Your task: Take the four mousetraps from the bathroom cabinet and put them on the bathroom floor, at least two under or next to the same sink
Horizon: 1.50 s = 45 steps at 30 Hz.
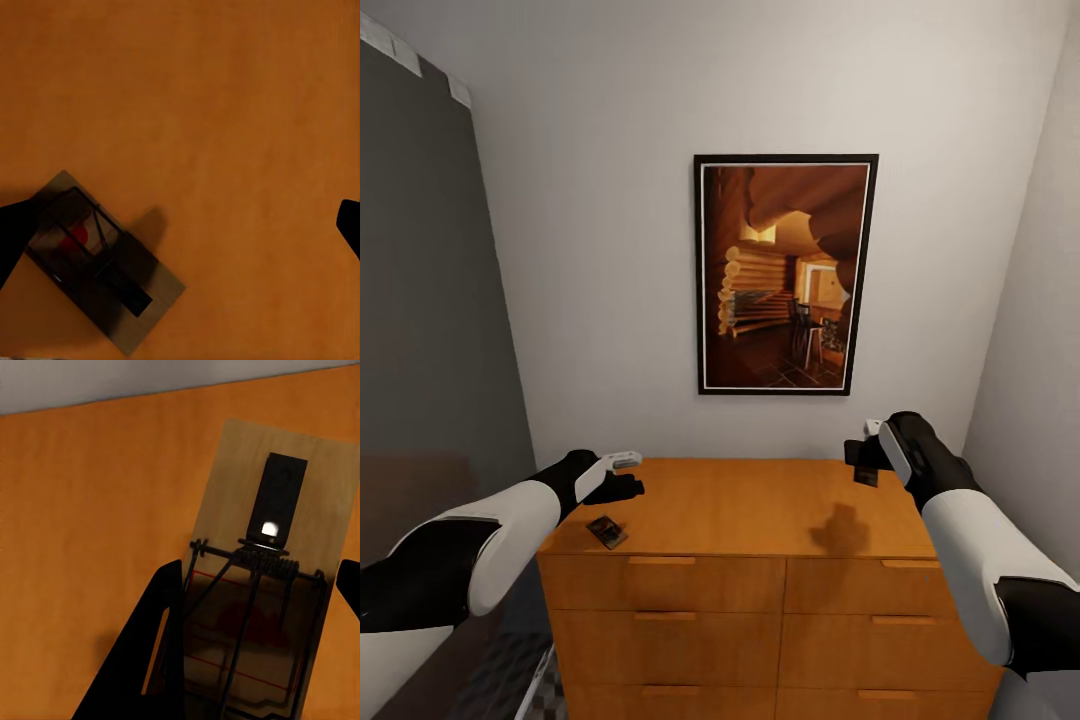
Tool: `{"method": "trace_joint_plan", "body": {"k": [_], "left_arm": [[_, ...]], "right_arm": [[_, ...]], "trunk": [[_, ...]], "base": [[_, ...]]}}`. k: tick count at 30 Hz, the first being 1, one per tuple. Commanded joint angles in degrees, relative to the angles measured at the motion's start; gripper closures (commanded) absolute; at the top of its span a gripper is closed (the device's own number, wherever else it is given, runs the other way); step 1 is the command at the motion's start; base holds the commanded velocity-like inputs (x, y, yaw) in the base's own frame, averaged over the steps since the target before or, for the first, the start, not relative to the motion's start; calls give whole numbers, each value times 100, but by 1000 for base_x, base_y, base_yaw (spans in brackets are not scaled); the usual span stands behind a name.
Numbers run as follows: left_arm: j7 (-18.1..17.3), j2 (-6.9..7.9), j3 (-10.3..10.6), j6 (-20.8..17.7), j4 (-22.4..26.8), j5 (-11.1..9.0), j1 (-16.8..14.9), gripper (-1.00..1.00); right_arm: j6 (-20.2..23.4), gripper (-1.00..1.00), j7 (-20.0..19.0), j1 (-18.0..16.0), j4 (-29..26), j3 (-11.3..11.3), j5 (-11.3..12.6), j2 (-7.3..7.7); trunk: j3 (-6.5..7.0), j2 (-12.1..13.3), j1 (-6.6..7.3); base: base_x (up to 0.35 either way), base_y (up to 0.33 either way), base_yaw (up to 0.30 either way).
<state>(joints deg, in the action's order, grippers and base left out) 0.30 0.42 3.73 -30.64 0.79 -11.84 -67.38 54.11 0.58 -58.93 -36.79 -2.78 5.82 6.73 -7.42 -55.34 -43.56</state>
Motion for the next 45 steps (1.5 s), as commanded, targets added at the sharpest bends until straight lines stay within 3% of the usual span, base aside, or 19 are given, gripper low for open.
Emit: {"method": "trace_joint_plan", "body": {"k": [1,22,29,34,37,41,45], "left_arm": [[4,1,40,-30,8,-54,-3,-100],[39,-10,31,-119,17,-69,-3,-100],[157,-21,-5,-595,62,-81,-3,-100],[299,-146,21,-1010,260,-371,-3,-100],[558,-196,28,-1576,637,-666,-3,-100],[817,-216,25,-1966,1031,-877,-3,-100],[956,-225,9,-2092,1246,-960,-3,-100]], "right_arm": [[21,100,5,-4,-5,-10,26,-1],[34,100,-16,-4,-12,-6,-20,47],[45,100,-29,-4,-27,-4,-20,62],[47,100,-31,-4,-24,-3,-27,65],[47,100,-33,-4,-24,-3,-87,62],[47,100,-38,-4,-22,-3,-181,59],[42,100,-39,-4,-18,-3,-232,59]], "trunk": [[-9,-7,-1],[-9,-7,-1],[-9,-7,-1],[-9,-7,-1],[-9,-7,-1],[-9,-7,-1],[-9,-7,-1]], "base": [[0,-7,14],[0,-1,159],[0,0,7],[0,0,1],[0,0,0],[0,0,0],[0,0,0]]}}
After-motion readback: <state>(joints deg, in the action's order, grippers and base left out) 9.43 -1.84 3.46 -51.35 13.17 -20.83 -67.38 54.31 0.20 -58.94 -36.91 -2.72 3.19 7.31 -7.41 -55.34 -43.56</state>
